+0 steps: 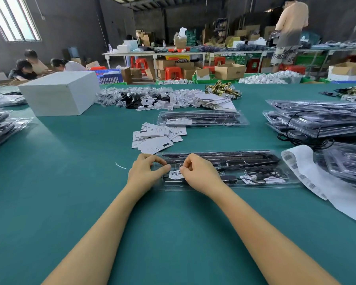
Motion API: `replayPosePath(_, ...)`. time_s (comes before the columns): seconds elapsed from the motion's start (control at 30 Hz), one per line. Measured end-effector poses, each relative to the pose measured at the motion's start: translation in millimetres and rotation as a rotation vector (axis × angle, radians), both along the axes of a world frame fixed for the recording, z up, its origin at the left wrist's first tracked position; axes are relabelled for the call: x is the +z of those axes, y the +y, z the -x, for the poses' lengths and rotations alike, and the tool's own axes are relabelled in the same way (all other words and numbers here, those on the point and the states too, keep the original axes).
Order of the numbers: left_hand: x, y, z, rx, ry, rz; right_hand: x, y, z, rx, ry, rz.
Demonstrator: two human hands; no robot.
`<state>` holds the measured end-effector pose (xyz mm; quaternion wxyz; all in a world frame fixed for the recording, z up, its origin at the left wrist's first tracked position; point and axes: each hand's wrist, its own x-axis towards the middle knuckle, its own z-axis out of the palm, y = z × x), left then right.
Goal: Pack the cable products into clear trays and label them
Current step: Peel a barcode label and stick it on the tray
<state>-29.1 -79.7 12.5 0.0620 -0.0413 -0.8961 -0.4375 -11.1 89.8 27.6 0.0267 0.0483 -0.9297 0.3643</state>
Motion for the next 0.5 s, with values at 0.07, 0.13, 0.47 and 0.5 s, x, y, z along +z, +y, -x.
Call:
replayPosePath(0.07,1,0,-1,-0.009,-0.015,-0.010,0,-1,0,0.010,0.014,-0.015)
replayPosePath(0.13,1,-1,-2,-0.014,-0.030,0.007,-1,-1,1,0.018,0.032,-0.054)
replayPosePath(0.47,-4,-2,2,-0.039,-0.002,0.096,-22,-5,-3,-0.168,0.255,-0.386)
replayPosePath(0.5,-6,-1,2,-0.035,0.008,0.109,-23,-2,-2,-0.195,0.242,-0.369)
